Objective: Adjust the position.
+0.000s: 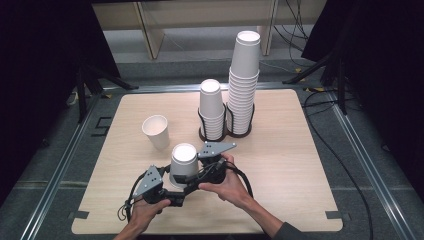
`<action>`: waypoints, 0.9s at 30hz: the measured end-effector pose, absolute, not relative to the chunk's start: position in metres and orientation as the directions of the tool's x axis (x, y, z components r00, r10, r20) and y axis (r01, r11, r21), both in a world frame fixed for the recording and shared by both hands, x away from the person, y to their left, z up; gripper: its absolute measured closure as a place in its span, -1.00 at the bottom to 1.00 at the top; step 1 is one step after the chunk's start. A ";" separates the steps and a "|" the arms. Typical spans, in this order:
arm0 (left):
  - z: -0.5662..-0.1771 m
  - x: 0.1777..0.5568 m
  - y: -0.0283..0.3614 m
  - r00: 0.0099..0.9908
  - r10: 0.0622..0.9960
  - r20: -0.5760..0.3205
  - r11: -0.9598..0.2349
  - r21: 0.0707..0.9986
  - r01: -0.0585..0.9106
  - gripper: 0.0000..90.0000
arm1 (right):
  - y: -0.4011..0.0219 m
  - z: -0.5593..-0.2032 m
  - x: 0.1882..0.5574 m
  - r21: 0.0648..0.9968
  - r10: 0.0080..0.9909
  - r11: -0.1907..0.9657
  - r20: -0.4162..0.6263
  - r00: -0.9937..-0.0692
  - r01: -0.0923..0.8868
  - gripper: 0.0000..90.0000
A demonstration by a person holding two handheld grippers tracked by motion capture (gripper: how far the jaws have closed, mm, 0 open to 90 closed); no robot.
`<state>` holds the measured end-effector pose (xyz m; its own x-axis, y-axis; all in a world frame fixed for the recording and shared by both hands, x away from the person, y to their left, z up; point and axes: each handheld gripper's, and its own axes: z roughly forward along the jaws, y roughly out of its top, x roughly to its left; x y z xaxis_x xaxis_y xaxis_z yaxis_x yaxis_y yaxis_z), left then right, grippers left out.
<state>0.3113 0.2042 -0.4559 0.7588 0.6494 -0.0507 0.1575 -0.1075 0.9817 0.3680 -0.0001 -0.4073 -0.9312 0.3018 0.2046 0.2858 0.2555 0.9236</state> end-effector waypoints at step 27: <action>-0.453 0.305 0.208 0.793 0.571 0.213 -0.455 0.886 0.089 -0.78 | -0.024 -0.381 0.373 0.873 0.264 0.394 0.191 -0.945 0.287 -0.63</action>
